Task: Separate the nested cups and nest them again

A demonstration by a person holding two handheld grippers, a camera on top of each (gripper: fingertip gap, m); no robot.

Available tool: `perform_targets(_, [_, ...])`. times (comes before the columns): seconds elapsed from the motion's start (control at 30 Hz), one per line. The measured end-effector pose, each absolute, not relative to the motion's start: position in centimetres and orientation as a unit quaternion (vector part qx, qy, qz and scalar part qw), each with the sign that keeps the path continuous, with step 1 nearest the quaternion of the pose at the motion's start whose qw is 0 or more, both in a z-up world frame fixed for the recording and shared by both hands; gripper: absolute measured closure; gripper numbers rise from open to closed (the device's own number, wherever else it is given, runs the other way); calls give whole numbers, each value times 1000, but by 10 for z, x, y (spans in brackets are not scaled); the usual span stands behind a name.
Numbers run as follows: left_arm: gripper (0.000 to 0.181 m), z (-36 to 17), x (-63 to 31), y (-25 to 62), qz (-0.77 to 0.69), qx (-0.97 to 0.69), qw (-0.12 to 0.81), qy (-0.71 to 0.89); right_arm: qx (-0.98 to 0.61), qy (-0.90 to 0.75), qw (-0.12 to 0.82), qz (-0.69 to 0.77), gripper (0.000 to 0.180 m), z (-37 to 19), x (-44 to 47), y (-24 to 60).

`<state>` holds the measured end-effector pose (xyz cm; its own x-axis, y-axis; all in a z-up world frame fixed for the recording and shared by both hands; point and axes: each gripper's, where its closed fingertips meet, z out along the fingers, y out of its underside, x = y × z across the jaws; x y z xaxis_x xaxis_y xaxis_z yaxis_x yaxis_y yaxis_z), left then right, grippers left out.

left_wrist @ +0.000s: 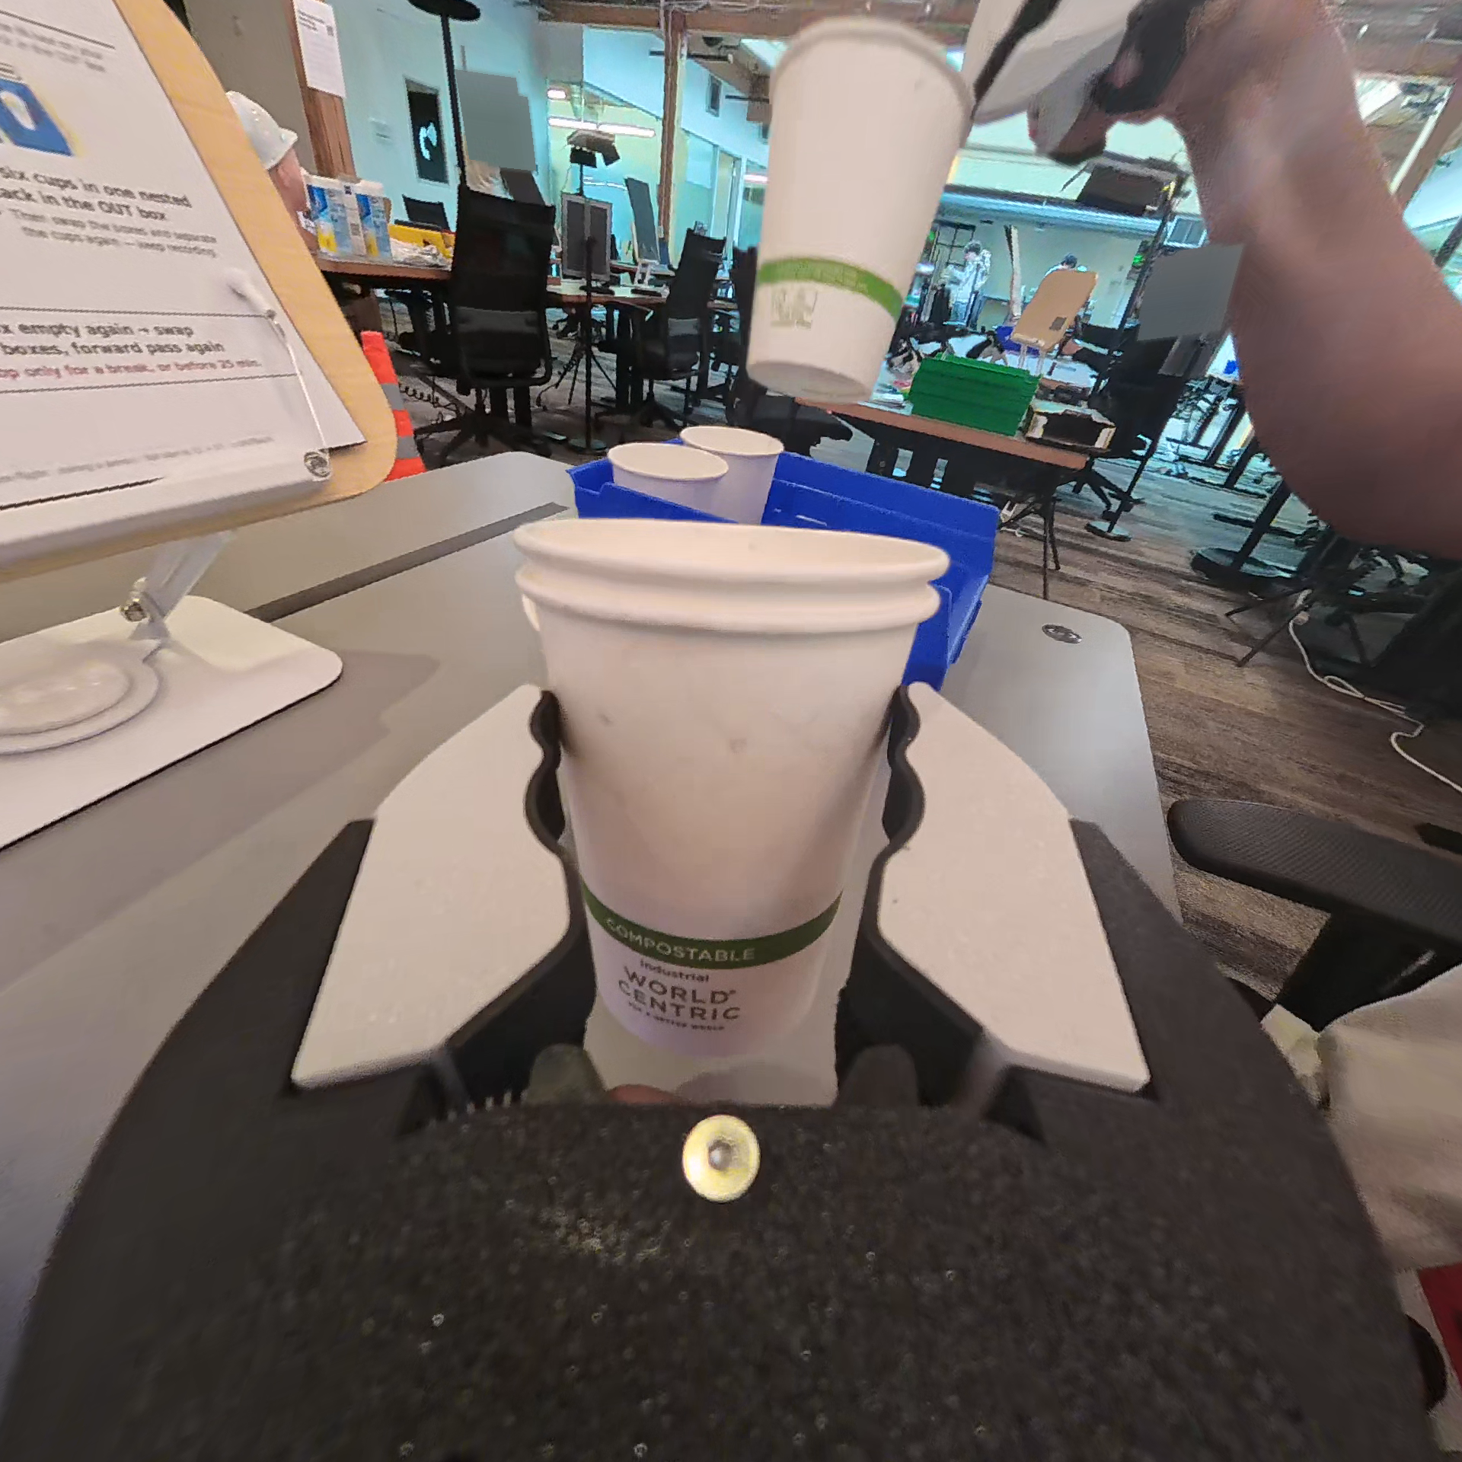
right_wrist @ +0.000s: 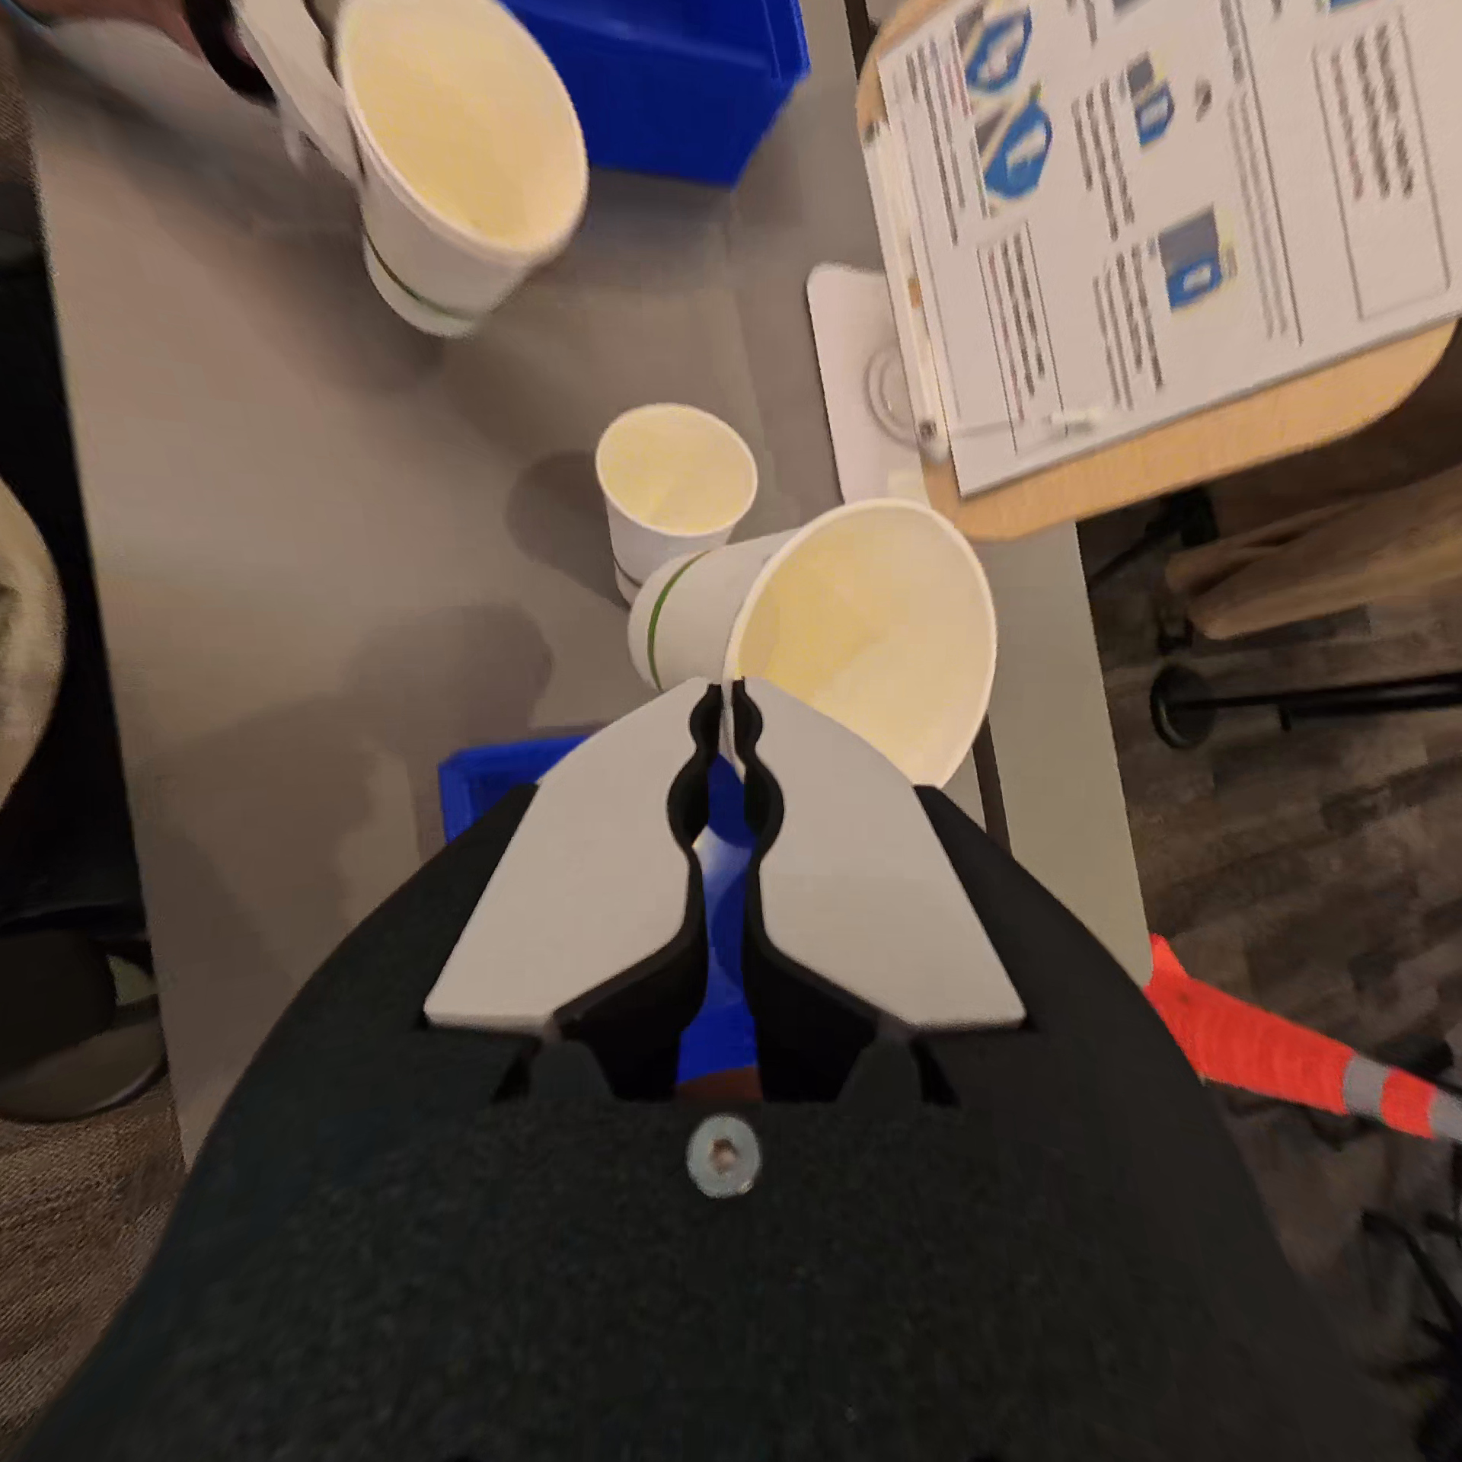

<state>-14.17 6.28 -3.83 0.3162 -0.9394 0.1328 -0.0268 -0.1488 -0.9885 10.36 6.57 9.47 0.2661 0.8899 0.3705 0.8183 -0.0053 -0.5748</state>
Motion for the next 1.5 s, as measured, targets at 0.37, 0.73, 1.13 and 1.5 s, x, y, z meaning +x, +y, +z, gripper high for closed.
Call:
perform_targets(0.37, [101,-50,-133,64,-432,-627,512,399,-810,-522,255,-86,177,-17,233,66])
perform_targets(0.73, [101,-57,-128,62,-440,-631,497,401,-815,-521,230,-104,176,-91,255,84])
perform_targets(1.13, [101,-51,-136,63,-446,-629,502,392,-724,-616,310,-6,153,-4,90,83])
perform_targets(1.5, [101,-44,-143,57,-439,-625,510,394,-702,-695,154,5,155,-93,-10,127])
